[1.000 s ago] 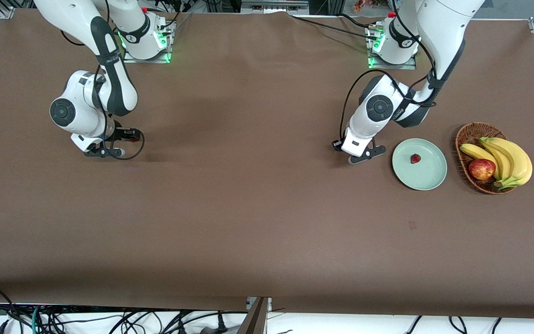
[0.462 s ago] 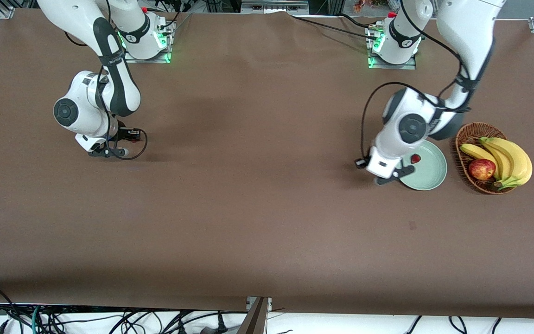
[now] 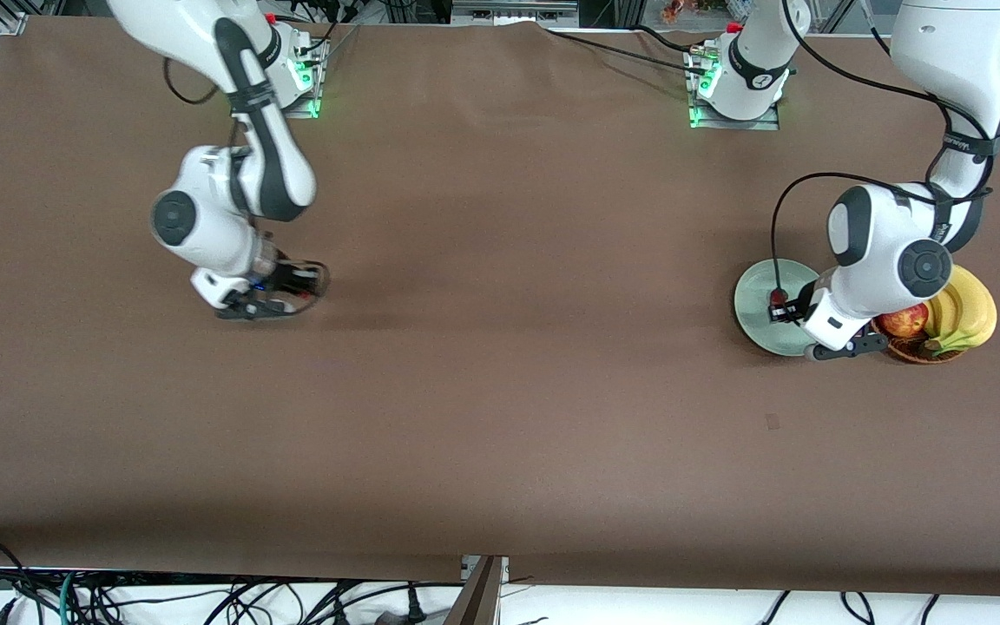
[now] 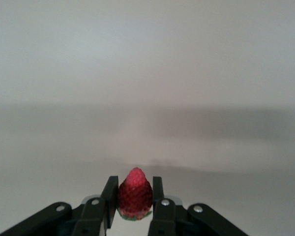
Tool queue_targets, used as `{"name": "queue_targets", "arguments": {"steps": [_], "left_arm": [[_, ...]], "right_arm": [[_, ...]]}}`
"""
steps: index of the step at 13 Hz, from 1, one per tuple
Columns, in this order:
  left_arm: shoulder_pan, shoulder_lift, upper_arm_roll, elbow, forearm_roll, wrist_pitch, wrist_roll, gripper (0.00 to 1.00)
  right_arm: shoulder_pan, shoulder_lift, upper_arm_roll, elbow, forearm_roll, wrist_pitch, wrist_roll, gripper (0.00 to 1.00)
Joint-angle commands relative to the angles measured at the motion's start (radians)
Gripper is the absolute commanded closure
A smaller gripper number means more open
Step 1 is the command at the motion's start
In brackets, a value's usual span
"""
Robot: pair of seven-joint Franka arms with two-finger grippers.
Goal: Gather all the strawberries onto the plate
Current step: 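Release the strawberry on the plate while the right gripper sets one mid-table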
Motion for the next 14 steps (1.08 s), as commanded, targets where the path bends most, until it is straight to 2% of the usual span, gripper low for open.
{"name": "queue_targets", "arguments": {"steps": [1, 2, 3, 4, 5, 6, 7, 8, 9, 11, 13, 14], "left_arm": [[-0.009, 0.031, 0.021, 0.004, -0.032, 0.001, 0.093, 0.85], [-0.009, 0.033, 0.022, 0.003, -0.032, 0.002, 0.096, 0.83], [-0.009, 0.038, 0.024, 0.003, -0.032, 0.001, 0.099, 0.74], [-0.009, 0.041, 0.027, 0.004, -0.032, 0.001, 0.12, 0.59], [-0.009, 0.042, 0.035, 0.004, -0.032, -0.002, 0.157, 0.35], [-0.01, 0.038, 0.051, 0.012, -0.032, -0.01, 0.166, 0.0], [-0.012, 0.031, 0.052, 0.029, -0.032, -0.03, 0.162, 0.0], [-0.013, 0.022, 0.052, 0.065, -0.032, -0.077, 0.162, 0.0], [-0.018, 0.016, 0.05, 0.107, -0.032, -0.135, 0.154, 0.0], [-0.024, -0.007, 0.044, 0.141, -0.032, -0.189, 0.124, 0.0], [-0.026, -0.012, 0.007, 0.139, -0.034, -0.186, 0.081, 0.0], [-0.026, -0.012, -0.005, 0.139, -0.034, -0.182, 0.043, 0.0]], "right_arm": [[0.004, 0.259, 0.149, 0.386, 0.102, -0.02, 0.261, 0.97], [0.009, 0.331, 0.204, 0.507, 0.116, -0.015, 0.393, 0.97], [0.024, 0.4, 0.234, 0.619, 0.107, -0.012, 0.534, 0.94], [0.054, 0.472, 0.24, 0.739, 0.104, -0.004, 0.663, 0.94], [0.097, 0.532, 0.24, 0.84, 0.104, 0.009, 0.775, 0.92], [0.13, 0.575, 0.24, 0.904, 0.104, 0.049, 0.884, 0.85], [0.168, 0.606, 0.242, 0.936, 0.105, 0.128, 0.958, 0.79], [0.2, 0.622, 0.243, 0.943, 0.108, 0.21, 1.007, 0.52], [0.228, 0.626, 0.243, 0.94, 0.105, 0.267, 1.05, 0.01], [0.246, 0.605, 0.231, 0.935, 0.101, 0.283, 1.063, 0.0], [0.222, 0.571, 0.187, 0.938, 0.087, 0.144, 1.049, 0.0], [0.222, 0.541, 0.133, 0.94, 0.063, 0.04, 1.043, 0.0]]}}
